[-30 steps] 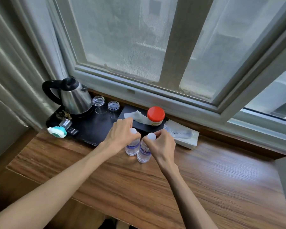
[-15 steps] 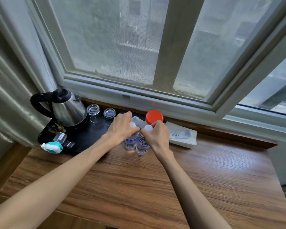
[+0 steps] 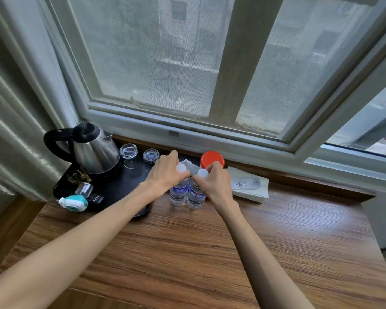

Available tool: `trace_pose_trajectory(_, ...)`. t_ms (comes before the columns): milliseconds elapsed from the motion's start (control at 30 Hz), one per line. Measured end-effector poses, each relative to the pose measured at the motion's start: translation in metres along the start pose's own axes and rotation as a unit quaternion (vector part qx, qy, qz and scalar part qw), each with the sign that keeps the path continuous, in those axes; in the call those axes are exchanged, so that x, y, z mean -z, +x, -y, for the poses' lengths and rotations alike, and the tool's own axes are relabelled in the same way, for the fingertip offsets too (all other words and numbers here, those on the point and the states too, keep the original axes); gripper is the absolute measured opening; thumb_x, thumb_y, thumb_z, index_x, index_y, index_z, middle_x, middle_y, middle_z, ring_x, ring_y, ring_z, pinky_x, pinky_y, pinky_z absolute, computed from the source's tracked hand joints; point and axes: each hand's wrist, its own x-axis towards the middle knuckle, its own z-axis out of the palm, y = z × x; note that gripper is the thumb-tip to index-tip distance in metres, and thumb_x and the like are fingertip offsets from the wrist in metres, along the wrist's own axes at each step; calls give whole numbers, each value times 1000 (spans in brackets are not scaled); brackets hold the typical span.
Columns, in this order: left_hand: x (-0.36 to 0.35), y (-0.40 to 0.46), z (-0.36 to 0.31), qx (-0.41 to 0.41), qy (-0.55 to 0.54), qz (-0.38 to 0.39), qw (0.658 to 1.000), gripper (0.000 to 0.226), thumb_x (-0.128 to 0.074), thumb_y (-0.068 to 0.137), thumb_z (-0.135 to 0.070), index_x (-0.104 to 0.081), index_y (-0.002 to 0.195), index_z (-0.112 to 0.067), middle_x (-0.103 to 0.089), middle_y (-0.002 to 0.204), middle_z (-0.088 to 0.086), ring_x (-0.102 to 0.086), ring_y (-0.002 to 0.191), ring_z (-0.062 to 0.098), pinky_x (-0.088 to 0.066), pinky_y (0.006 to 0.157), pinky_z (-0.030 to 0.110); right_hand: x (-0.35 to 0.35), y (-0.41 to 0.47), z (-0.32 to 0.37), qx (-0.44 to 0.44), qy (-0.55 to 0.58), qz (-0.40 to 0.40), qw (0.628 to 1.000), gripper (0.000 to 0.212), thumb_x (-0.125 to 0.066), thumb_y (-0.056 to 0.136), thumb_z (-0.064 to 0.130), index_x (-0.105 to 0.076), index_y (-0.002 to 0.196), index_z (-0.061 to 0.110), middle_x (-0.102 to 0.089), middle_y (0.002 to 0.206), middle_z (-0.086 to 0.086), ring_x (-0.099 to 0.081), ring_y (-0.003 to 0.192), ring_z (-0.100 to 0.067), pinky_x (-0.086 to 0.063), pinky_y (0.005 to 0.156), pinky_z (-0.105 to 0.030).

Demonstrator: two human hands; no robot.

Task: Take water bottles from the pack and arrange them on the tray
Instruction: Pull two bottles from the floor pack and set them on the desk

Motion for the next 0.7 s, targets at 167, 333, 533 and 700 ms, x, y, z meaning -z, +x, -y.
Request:
trace_pose_trajectory(167,3,-1,4,-12,17,10,1000,42,-70,80,-44,-50,96,-10,-64,88,11,-62,82,32,-51,67,43,-2,-1,3,-1,-2,2,1000,32,-70,81,33,-52,97,13,-62,93,-6,-51,78,-22,-31,54,-30)
trace_pose_trajectory(333,6,-5,12,-24,10,28,999,44,-68,79,-49,-49,101,-15,-67,91,6,-66,85,28,-56,72,44,-5,-10,-3,-8,36,-40,999,31,-75,80,32,-58,98,13,-63,88,-1,-58,77,-16,-33,53,-23)
trace_pose_trajectory(533,14,-13,24,-55,30,-6,998,44,-70,80,-49,-49,105,-19,-67,82,0,-66,77,20,-56,70,40,-3,-28,-13,10,57,-87,994,44,-78,79,41,-60,110,16,-65,81,5,-61,75,-9,-40,58,-19)
trace_pose_trajectory(700,24,-29,17,-117,41,-60,990,34,-71,81,-43,-54,99,-21,-64,79,-6,-62,75,14,-49,64,31,7,-49,-15,34,55,-115,991,55,-78,77,49,-62,119,18,-67,92,6,-65,85,-12,-57,76,-35)
